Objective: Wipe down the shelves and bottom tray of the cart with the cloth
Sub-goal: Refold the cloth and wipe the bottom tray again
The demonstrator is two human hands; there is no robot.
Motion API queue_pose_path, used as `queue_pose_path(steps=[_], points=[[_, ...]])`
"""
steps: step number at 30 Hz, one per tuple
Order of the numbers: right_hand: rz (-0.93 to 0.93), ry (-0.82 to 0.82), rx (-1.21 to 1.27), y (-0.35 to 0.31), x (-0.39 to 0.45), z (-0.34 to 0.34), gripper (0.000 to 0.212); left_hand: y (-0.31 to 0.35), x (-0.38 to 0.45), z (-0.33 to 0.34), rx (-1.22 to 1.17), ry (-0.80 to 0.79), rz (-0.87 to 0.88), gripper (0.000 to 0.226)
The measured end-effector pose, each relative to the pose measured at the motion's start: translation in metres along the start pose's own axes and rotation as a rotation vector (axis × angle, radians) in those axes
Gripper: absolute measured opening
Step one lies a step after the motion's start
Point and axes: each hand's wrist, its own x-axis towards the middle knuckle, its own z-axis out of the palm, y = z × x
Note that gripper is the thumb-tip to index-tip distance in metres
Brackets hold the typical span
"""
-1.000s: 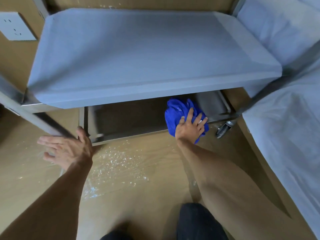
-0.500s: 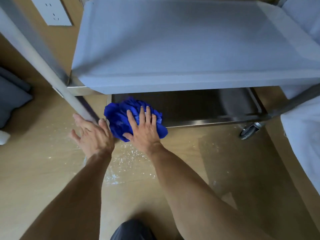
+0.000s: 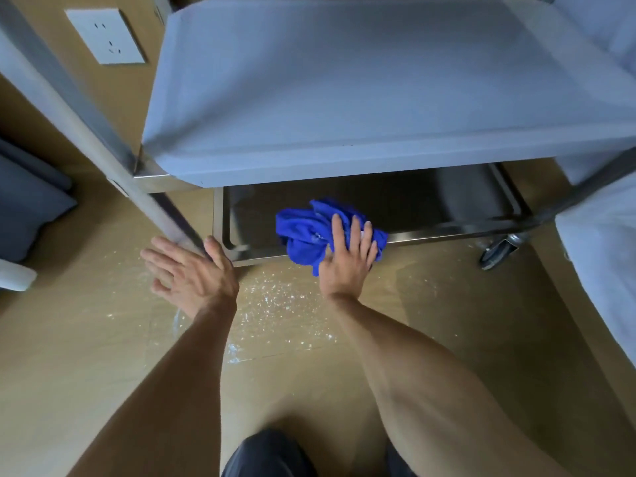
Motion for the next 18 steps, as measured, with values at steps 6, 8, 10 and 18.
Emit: queue_pose_path(steps=[6,8,10,18], points=[[0.455,0.245,0.181,0.071,0.058,-0.035,0.076,0.049,-0.062,0.029,0.012,-0.044,0.072,0.066],[0.558,0.265,0.237,0.103,0.077,-0.053,0.073,0.082,-0.078,0.041,0.035,-0.059,0.205,0.063],[0.676,0.278,0.250,0.139,0.097,-0.068,0.068,0.116,-0.091,0.056,0.057,-0.086,0.362,0.064],[0.796,0.451,0.306,0.228,0.154,-0.110,0.060,0.190,-0.127,0.102,0.045,-0.113,0.583,0.067]])
